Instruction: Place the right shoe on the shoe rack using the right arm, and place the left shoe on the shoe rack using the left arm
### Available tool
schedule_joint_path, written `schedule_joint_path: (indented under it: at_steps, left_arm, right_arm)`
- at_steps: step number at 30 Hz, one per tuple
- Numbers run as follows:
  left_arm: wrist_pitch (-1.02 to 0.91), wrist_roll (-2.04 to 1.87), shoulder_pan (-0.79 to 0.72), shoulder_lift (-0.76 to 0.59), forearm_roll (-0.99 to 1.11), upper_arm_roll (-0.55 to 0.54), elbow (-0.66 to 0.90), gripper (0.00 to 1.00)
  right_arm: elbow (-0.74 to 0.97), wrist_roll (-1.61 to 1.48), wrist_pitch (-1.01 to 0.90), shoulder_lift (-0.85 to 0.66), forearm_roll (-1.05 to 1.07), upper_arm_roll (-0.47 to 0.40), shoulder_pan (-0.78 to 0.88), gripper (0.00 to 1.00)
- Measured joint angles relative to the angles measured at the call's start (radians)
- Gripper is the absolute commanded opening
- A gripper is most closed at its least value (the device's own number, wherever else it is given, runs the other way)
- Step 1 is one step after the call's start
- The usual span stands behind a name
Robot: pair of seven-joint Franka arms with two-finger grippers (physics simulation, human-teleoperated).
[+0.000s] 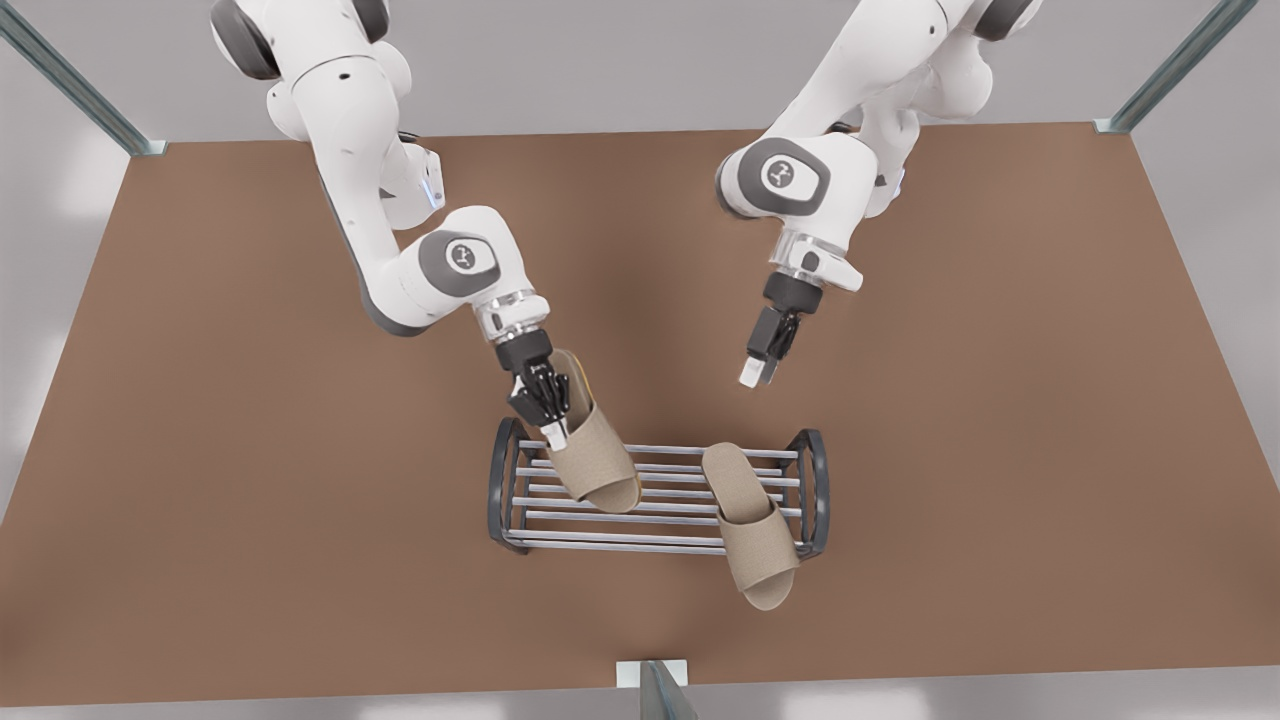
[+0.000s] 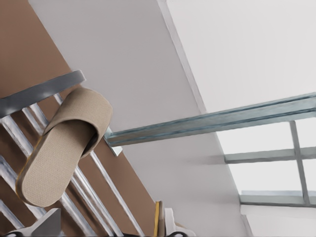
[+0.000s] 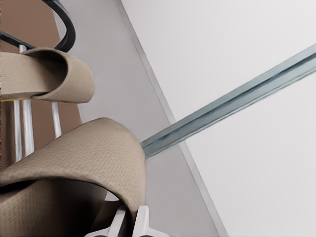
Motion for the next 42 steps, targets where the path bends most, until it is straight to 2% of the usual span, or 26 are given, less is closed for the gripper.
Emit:
schedule_joint_path:
  at_steps: [2, 3, 6, 7, 8, 9, 11, 12, 13, 15, 17, 20, 21, 23, 24, 29, 34, 42]
  left_arm:
    - [-0.066, 0.033, -0.022, -0.061, -0.02, 0.132, -0.178, 1.0]
    - [-0.124, 0.057, -0.041, -0.08, -0.024, 0.233, -0.244, 1.0]
    - [-0.326, 0.124, 0.011, -0.104, 0.019, 0.474, -0.322, 1.0]
    - [-0.424, 0.141, 0.0, -0.103, 0.094, 0.59, -0.341, 1.0]
    - [-0.532, 0.143, 0.022, -0.1, 0.251, 0.677, -0.32, 1.0]
    - [-0.654, 0.128, 0.084, -0.083, 0.472, 0.723, -0.228, 1.0]
    - [-0.945, 0.079, 0.208, -0.02, 0.905, 0.761, 0.046, 1.0]
    - [-1.102, 0.055, 0.222, 0.011, 1.094, 0.762, 0.179, 1.0]
    - [-1.248, 0.03, 0.216, 0.017, 1.27, 0.718, 0.259, 1.0]
    - [-1.479, -0.03, 0.18, -0.013, 1.566, 0.531, 0.358, 1.0]
    - [-1.645, -0.086, 0.066, -0.056, 1.741, 0.463, 0.416, 1.0]
    - [-1.809, -0.16, 0.001, -0.069, 1.876, 0.445, 0.445, 1.0]
    - [-1.847, -0.182, 0.015, -0.07, 1.901, 0.445, 0.447, 1.0]
    - [-1.908, -0.223, 0.078, -0.07, 1.935, 0.445, 0.45, 1.0]
    - [-1.931, -0.242, 0.117, -0.07, 1.946, 0.445, 0.451, 1.0]
    - [-2.003, -0.322, 0.23, -0.051, 1.971, 0.446, 0.452, 1.0]
    - [-2.032, -0.383, 0.156, 0.025, 1.977, 0.442, 0.513, 1.0]
    - [-2.048, -0.454, 0.161, 0.026, 1.98, 0.442, 0.517, 1.0]
  right_arm:
    - [0.013, 0.0, -0.001, 0.013, 0.008, -0.003, 0.008, 0.21]
    - [0.021, 0.0, -0.001, 0.022, 0.011, -0.005, 0.012, 0.21]
    - [0.057, 0.0, -0.006, 0.067, 0.016, -0.035, 0.041, 0.21]
    - [0.066, 0.0, -0.012, 0.084, 0.017, -0.04, 0.047, 0.21]
    - [0.074, 0.001, -0.02, 0.101, 0.018, -0.043, 0.051, 0.21]
    - [0.085, 0.001, -0.03, 0.119, 0.019, -0.044, 0.052, 0.21]
    - [0.102, 0.001, -0.047, 0.143, 0.029, -0.046, 0.059, 0.21]
    - [0.114, 0.0, -0.054, 0.157, 0.033, -0.048, 0.061, 0.21]
    - [0.124, 0.0, -0.061, 0.169, 0.035, -0.049, 0.062, 0.21]
    - [0.136, 0.0, -0.079, 0.191, 0.039, -0.05, 0.069, 0.21]
    - [0.139, 0.0, -0.101, 0.212, 0.041, -0.05, 0.074, 0.21]
    - [0.137, 0.001, -0.132, 0.232, 0.043, -0.051, 0.074, 0.21]
    - [0.137, 0.002, -0.14, 0.233, 0.044, -0.051, 0.074, 0.43]
    - [0.135, 0.008, -0.154, 0.235, 0.045, -0.051, 0.073, 0.75]
    - [0.135, 0.011, -0.161, 0.235, 0.046, -0.051, 0.073, 1.0]
    - [0.139, 0.03, -0.186, 0.248, 0.044, -0.053, 0.072, 1.0]
    - [0.138, 0.043, -0.196, 0.253, 0.046, -0.053, 0.07, 1.0]
    - [-0.01, 0.053, -0.19, 0.1, 0.042, -0.05, 0.061, 1.0]
